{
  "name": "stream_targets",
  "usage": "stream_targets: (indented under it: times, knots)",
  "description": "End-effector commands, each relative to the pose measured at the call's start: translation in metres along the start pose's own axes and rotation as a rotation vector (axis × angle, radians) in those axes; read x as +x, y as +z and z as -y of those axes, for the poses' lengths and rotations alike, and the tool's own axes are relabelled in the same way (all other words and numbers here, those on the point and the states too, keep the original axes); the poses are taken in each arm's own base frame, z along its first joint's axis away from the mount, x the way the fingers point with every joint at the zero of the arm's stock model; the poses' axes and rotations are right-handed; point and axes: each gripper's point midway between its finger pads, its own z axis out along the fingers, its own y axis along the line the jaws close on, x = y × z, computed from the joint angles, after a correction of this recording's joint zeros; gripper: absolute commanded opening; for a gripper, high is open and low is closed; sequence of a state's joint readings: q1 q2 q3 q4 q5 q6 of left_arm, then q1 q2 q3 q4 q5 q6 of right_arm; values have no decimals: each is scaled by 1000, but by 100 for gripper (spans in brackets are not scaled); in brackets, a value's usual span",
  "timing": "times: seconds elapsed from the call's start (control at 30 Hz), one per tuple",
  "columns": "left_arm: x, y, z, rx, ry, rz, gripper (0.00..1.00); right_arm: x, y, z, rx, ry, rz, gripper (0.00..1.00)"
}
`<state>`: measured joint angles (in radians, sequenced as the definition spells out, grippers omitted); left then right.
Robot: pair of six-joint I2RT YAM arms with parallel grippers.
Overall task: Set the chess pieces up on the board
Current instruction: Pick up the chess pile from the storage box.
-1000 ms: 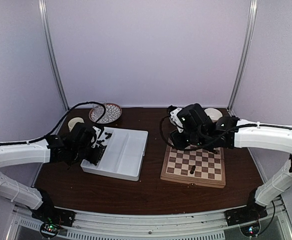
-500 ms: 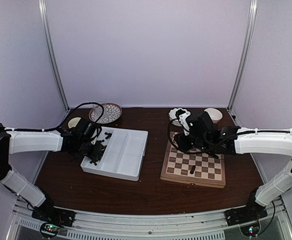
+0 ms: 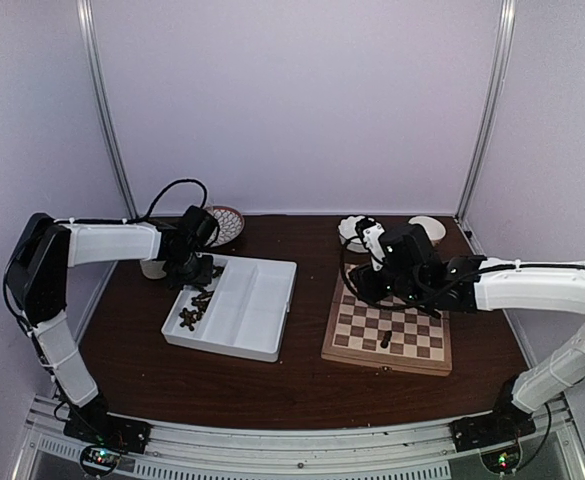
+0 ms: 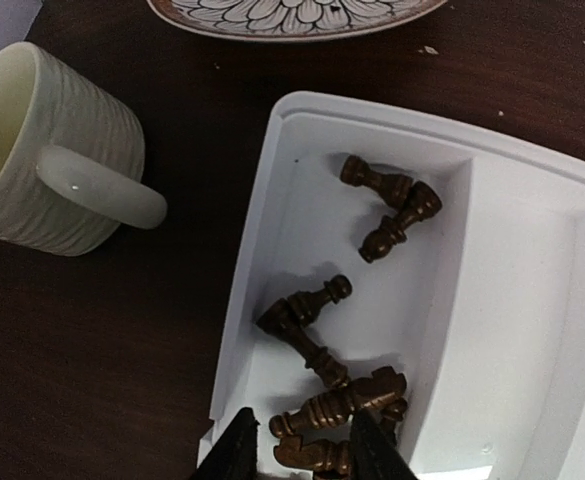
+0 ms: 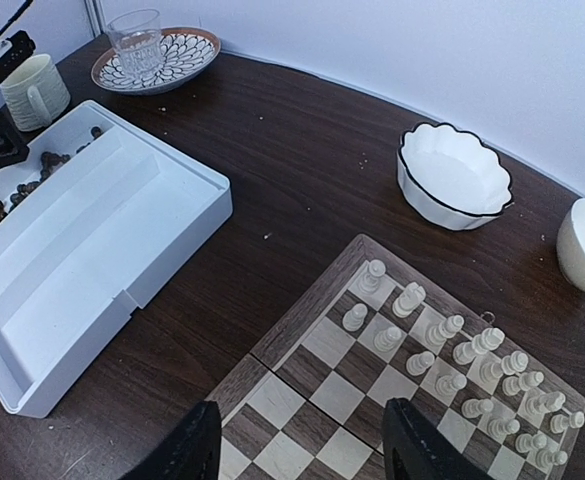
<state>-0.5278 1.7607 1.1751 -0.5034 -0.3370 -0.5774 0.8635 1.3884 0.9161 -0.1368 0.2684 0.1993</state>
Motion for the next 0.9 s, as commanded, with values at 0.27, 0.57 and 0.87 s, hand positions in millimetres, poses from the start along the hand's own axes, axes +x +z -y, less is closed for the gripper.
stream_targets:
  times: [0.27, 0.57, 0.87]
  knots:
    - [-11, 7, -15, -120, -251, -1, 32, -6, -6, 3, -19, 47, 50, 57]
    - [-13, 22, -1, -84, -292, -20, 26, -3, -1, -8, -77, 49, 47, 57]
    - [-13, 38, 1, -112, -302, -34, 26, -6, -8, -5, -79, 52, 72, 57]
